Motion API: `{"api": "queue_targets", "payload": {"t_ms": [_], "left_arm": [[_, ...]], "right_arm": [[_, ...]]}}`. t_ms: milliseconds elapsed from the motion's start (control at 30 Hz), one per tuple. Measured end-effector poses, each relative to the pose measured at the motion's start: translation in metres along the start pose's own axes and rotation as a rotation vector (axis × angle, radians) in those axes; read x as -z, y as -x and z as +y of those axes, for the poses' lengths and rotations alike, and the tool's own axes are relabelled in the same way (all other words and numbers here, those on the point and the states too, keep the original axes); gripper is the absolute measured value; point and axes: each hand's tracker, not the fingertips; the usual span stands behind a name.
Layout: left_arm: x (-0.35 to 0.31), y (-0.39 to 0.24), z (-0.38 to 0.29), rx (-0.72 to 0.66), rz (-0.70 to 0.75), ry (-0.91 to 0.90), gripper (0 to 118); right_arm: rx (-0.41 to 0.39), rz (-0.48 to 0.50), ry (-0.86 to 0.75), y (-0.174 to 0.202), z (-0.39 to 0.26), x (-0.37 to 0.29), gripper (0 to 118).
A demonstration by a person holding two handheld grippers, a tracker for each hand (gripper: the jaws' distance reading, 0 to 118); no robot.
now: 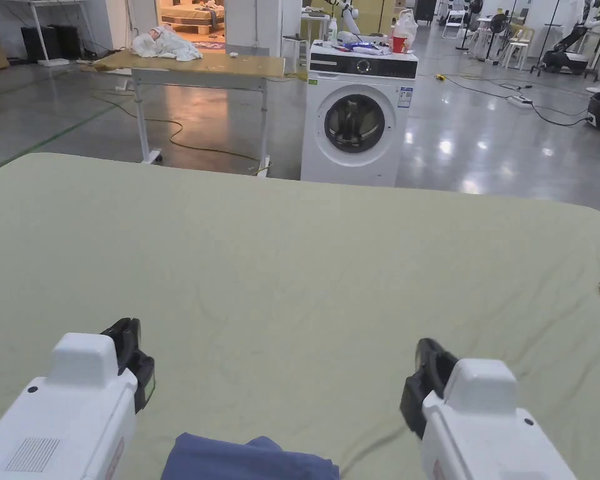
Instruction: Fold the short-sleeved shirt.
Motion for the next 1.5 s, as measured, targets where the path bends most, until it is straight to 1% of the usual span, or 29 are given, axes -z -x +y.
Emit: {"api": "queue_targets", "payload": {"t_ms": [33, 67, 133, 200, 267, 300, 333, 367, 467, 500, 533, 567, 667, 733, 767, 833, 867, 900, 933, 967, 1000, 1100, 1233, 1300, 1333, 1367, 1433, 1500], "left_arm": [[-0.001, 0.004, -0.002, -0.006, 0.002, 0.004, 8], [-0.002, 0.007, -0.004, -0.005, 0.004, 0.007, 8], [-0.005, 0.013, -0.01, -0.008, 0.007, 0.019, 8], [-0.007, 0.019, -0.017, -0.018, 0.005, 0.048, 8], [-0.011, 0.023, -0.025, -0.025, 0.006, 0.064, 8], [-0.013, 0.026, -0.029, -0.027, 0.005, 0.082, 7], [-0.015, 0.029, -0.033, -0.03, 0.007, 0.104, 8], [-0.016, 0.031, -0.037, -0.038, 0.007, 0.12, 7], [-0.02, 0.04, -0.047, -0.066, -0.028, 0.189, 7], [-0.021, 0.043, -0.05, -0.068, -0.033, 0.208, 8], [-0.022, 0.045, -0.053, -0.067, -0.047, 0.226, 7], [-0.024, 0.046, -0.056, -0.066, -0.063, 0.242, 8], [-0.022, 0.051, -0.063, -0.097, -0.174, 0.338, 7], [-0.016, 0.056, -0.067, -0.166, -0.257, 0.416, 8], [-0.01, 0.06, -0.068, -0.212, -0.336, 0.476, 9], [0.004, 0.069, -0.075, -0.326, -0.453, 0.555, 22], [0.011, 0.073, -0.08, -0.389, -0.497, 0.572, 34], [0.019, 0.077, -0.086, -0.446, -0.535, 0.591, 57], [0.028, 0.08, -0.091, -0.489, -0.573, 0.629, 72], [0.036, 0.082, -0.096, -0.527, -0.597, 0.669, 80], [0.045, 0.083, -0.105, -0.563, -0.624, 0.699, 83], [0.069, 0.085, -0.124, -0.676, -0.705, 0.788, 84], [0.091, 0.065, -0.151, -0.811, -0.854, 0.943, 83], [0.092, 0.052, -0.156, -0.836, -0.939, 0.942, 80], [0.093, 0.048, -0.156, -0.842, -0.958, 0.928, 77], [0.094, 0.045, -0.159, -0.836, -0.923, 0.923, 72], [0.097, 0.041, -0.164, -0.821, -0.871, 0.917, 39], [0.098, 0.046, -0.169, -0.865, -0.869, 0.918, 29]], "right_arm": [[-0.003, 0.054, 0.027, 0.009, -0.006, -0.003, 0], [-0.02, 0.087, 0.06, 0.021, -0.013, -0.005, 0], [-0.085, 0.145, 0.108, 0.049, -0.031, -0.01, 0], [-0.087, 0.204, 0.161, 0.069, -0.051, -0.011, 0], [-0.089, 0.23, 0.228, 0.086, -0.073, -0.006, 0], [-0.1, 0.228, 0.253, 0.091, -0.084, -0.003, 0], [-0.117, 0.206, 0.285, 0.096, -0.095, 0.0, 0], [-0.119, 0.205, 0.321, 0.098, -0.105, 0.004, 0], [-0.09, 0.16, 0.464, 0.093, -0.136, 0.016, 0], [-0.072, 0.168, 0.474, 0.089, -0.146, 0.017, 0], [-0.062, 0.167, 0.443, 0.082, -0.155, 0.017, 0], [-0.021, 0.178, 0.384, 0.078, -0.157, 0.012, 0], [-0.075, 0.166, 0.403, 0.085, -0.151, 0.01, 0], [-0.056, 0.167, 0.408, 0.082, -0.151, 0.013, 0], [-0.036, 0.173, 0.411, 0.079, -0.152, 0.014, 0], [-0.027, 0.185, 0.413, 0.076, -0.151, 0.014, 0], [-0.028, 0.19, 0.414, 0.075, -0.15, 0.014, 0], [-0.032, 0.195, 0.416, 0.075, -0.15, 0.014, 0], [-0.033, 0.199, 0.418, 0.074, -0.149, 0.013, 0], [-0.031, 0.203, 0.419, 0.073, -0.149, 0.014, 0], [-0.025, 0.206, 0.42, 0.072, -0.149, 0.014, 0], [-0.017, 0.212, 0.424, 0.071, -0.149, 0.014, 0], [-0.022, 0.216, 0.417, 0.071, -0.151, 0.013, 0], [-0.021, 0.218, 0.413, 0.071, -0.151, 0.013, 0], [-0.02, 0.219, 0.412, 0.071, -0.151, 0.012, 0], [-0.019, 0.219, 0.413, 0.07, -0.151, 0.012, 0], [-0.022, 0.222, 0.413, 0.07, -0.151, 0.012, 0], [-0.03, 0.232, 0.409, 0.069, -0.151, 0.012, 0]]}}
